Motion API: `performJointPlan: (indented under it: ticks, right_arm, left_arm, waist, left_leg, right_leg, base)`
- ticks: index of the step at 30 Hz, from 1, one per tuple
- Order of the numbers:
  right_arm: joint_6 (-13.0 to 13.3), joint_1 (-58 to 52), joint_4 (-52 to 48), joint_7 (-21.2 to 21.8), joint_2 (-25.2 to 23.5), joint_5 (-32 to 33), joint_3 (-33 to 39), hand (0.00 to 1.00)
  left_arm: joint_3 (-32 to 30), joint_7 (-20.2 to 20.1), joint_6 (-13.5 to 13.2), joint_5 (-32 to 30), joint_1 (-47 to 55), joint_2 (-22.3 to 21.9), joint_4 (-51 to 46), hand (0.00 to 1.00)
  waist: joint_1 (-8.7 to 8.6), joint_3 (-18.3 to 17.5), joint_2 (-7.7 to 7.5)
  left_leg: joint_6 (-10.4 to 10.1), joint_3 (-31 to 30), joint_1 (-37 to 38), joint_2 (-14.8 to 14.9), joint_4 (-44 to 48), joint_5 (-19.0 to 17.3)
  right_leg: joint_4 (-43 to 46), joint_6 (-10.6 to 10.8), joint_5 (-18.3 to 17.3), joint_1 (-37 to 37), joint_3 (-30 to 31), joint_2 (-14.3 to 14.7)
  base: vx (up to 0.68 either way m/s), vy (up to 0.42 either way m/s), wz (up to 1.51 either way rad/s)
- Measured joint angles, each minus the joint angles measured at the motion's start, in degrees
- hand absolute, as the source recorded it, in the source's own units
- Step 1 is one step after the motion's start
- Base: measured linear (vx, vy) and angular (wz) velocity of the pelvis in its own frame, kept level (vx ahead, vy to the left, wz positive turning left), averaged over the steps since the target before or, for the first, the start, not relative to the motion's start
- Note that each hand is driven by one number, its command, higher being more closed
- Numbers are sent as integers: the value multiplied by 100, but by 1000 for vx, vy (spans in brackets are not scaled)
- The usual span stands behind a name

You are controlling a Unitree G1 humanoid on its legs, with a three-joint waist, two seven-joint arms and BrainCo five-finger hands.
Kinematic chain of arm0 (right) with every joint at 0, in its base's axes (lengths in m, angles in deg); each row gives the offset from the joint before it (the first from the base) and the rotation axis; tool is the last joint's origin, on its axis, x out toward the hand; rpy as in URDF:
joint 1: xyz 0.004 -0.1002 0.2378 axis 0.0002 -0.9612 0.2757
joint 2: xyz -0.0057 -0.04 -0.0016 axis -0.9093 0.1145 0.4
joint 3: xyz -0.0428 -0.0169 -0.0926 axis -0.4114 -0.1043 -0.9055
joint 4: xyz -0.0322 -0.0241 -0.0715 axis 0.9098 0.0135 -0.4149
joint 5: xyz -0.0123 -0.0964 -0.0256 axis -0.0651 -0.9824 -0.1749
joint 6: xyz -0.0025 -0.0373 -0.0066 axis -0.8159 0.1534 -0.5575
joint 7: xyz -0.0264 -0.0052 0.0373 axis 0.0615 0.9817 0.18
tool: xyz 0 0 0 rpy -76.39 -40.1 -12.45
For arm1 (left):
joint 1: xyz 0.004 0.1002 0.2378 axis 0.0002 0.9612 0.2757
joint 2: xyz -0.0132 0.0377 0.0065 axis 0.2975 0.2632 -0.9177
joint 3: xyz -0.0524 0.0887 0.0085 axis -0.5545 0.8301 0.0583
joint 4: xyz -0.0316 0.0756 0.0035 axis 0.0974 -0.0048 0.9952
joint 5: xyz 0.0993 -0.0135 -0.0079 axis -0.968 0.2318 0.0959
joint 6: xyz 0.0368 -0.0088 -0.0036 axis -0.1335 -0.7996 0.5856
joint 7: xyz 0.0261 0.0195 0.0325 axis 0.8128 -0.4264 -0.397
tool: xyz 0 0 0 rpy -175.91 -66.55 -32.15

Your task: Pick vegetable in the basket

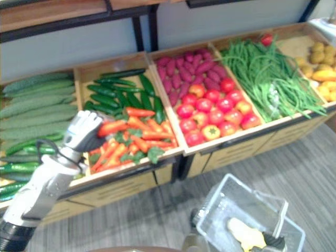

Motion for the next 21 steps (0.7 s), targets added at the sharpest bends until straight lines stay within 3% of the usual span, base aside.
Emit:
performJointPlan:
  ticks: [4, 11, 17, 21]
  right_arm:
    - [-39, -462, -1439, 125, 235, -292, -783, 100]
    - [256, -730, -3373, 413, 739, -679, -1786, 100]
    - [453, -889, -4392, 626, 1068, -634, -2187, 100]
    - [587, -1215, -5134, 893, 1077, -308, -2481, 100]
  left_arm:
    - [1128, -210, -203, 329, -561, -277, 137, 100]
    - [2707, -521, -291, 330, -2180, -819, 1686, 100]
    - [3528, -657, -291, 309, -2910, -1601, 3025, 100]
    - [3843, -660, -165, 223, -3235, -2251, 3719, 100]
  waist:
    - [-153, -45, -31]
    - [-794, -155, -21]
    - [-1189, -147, -39]
    - [-1325, -136, -56]
  left_leg:
    - [-57, 593, 229, -33, 15, -142]
    - [-160, 1573, 635, -118, -117, -214]
    - [-159, 1818, 825, -181, -220, -216]
    - [-156, 1921, 828, -193, -196, -298]
  right_leg:
    - [-1, -64, 56, -168, 475, 158]
    - [3, -124, 255, -456, 1377, 611]
    - [4, -75, 305, -520, 1786, 768]
    - [3, -78, 301, -538, 1829, 789]
  base:
    - [-76, -40, -73]
    - [6, -26, -78]
    - [28, -25, -42]
    - [-14, -37, -4]
